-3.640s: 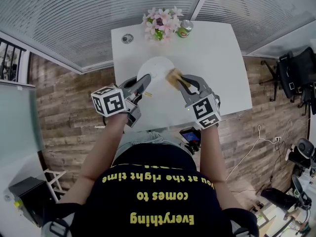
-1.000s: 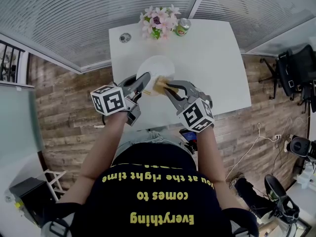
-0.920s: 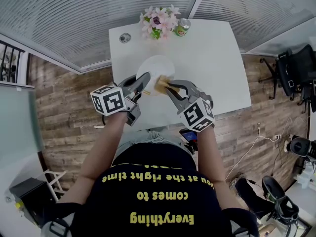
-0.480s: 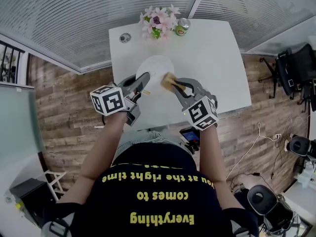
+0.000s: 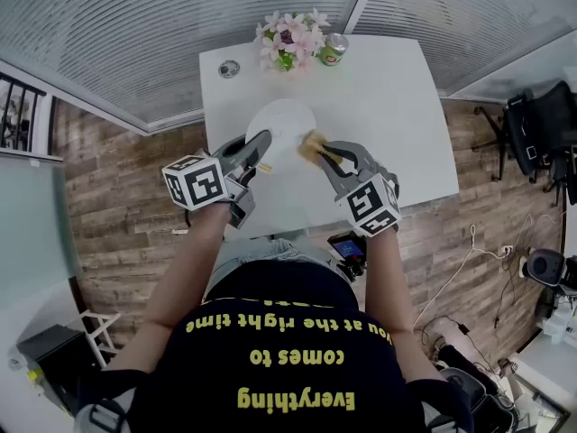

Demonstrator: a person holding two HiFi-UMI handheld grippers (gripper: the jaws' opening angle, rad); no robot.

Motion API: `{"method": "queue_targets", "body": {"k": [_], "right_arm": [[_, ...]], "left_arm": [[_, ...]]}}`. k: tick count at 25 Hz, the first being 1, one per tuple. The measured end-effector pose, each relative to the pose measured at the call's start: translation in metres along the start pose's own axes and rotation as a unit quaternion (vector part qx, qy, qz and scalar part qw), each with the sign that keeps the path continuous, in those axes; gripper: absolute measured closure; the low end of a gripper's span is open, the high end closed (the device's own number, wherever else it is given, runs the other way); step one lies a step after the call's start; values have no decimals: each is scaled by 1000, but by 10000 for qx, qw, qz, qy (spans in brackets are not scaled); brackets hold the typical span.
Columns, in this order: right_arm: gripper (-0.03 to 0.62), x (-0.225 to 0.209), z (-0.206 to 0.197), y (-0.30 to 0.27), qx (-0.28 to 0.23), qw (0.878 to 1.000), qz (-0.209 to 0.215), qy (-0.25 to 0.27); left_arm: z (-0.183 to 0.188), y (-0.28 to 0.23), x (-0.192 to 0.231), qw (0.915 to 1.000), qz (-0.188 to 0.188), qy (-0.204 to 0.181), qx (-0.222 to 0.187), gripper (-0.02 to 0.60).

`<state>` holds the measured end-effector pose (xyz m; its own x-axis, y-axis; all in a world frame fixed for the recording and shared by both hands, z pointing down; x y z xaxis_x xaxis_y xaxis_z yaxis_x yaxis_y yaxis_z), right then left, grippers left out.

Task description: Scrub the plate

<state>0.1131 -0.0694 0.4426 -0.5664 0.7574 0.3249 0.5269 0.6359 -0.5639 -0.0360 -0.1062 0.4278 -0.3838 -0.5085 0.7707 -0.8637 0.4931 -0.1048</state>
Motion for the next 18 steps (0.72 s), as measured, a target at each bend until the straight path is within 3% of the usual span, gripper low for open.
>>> {"method": "queue_targets", "body": {"k": [18], "right_arm": [[556, 38, 12, -15, -179, 9984, 544, 23]], "left_arm": [[4, 1, 11, 9996, 228, 50, -174, 560]]}}
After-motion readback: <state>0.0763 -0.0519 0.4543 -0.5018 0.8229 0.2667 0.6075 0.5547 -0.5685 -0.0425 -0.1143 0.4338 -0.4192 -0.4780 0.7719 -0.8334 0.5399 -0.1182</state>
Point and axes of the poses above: the fingertips, and each gripper's own axes: y backward along the fingers, x to its left, z out of its top, the point moved 4 cm from there along y, backward along the fingers, and after that the axes turned 3 degrees about -z, right-handed, at the moved point
